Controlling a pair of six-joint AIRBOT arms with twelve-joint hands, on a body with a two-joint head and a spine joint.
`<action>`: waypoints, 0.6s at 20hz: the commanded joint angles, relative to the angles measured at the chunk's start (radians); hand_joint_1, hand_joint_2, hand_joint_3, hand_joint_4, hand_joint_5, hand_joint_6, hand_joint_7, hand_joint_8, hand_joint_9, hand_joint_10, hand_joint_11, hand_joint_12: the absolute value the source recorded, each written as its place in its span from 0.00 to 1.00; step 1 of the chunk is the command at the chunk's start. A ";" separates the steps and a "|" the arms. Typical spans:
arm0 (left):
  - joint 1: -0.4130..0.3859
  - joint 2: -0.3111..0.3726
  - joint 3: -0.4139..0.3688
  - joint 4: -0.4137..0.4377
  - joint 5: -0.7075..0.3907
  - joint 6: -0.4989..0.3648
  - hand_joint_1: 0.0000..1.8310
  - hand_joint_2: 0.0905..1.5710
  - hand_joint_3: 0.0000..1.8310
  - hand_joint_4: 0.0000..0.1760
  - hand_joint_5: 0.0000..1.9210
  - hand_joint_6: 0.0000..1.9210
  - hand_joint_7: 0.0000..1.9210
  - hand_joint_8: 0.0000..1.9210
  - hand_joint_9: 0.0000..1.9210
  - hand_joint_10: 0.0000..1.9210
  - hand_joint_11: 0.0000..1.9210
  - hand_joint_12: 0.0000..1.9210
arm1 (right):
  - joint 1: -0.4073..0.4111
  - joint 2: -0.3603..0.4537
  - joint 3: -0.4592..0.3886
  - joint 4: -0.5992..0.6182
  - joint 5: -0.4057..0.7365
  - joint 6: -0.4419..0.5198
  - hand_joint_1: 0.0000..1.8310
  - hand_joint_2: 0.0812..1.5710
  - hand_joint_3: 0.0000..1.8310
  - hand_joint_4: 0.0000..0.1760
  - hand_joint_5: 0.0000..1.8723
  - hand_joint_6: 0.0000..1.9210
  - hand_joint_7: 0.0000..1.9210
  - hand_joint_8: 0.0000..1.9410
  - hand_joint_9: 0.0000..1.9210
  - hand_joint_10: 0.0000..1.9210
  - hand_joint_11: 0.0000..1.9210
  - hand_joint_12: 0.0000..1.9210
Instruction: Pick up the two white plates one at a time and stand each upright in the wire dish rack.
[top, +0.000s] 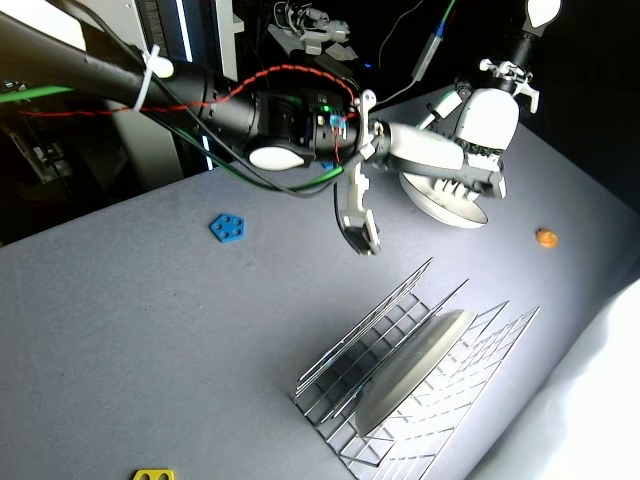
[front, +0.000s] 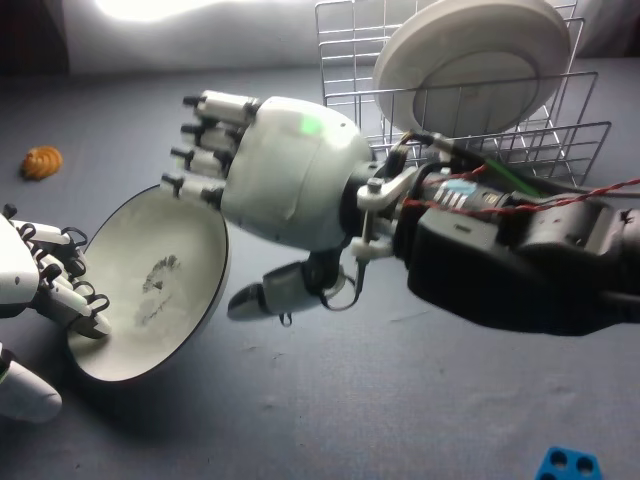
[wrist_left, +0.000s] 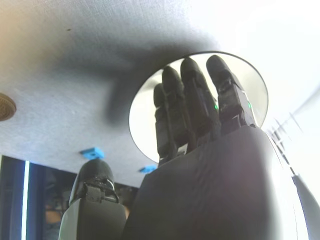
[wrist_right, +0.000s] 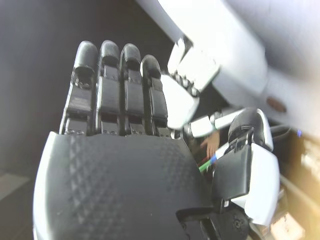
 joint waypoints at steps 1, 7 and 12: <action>0.002 -0.003 0.005 -0.007 -0.005 -0.004 0.00 0.70 0.00 0.00 0.24 0.00 0.30 0.01 0.24 0.00 0.00 0.30 | 0.003 -0.006 0.005 -0.038 0.112 0.000 0.11 0.61 0.00 0.00 0.17 0.00 0.19 0.00 0.18 0.00 0.00 0.39; 0.001 -0.004 0.005 -0.007 -0.005 -0.004 0.00 0.70 0.00 0.00 0.24 0.00 0.31 0.00 0.25 0.00 0.00 0.31 | -0.017 -0.036 0.019 -0.097 0.122 0.000 0.54 0.61 0.00 0.00 0.05 0.00 0.08 0.00 0.08 0.00 0.00 0.24; 0.001 -0.004 0.005 -0.007 -0.005 -0.004 0.00 0.70 0.00 0.00 0.25 0.00 0.31 0.00 0.25 0.00 0.00 0.29 | -0.029 -0.063 0.021 -0.116 0.123 0.000 0.54 0.64 0.00 0.00 0.06 0.00 0.08 0.00 0.08 0.00 0.00 0.23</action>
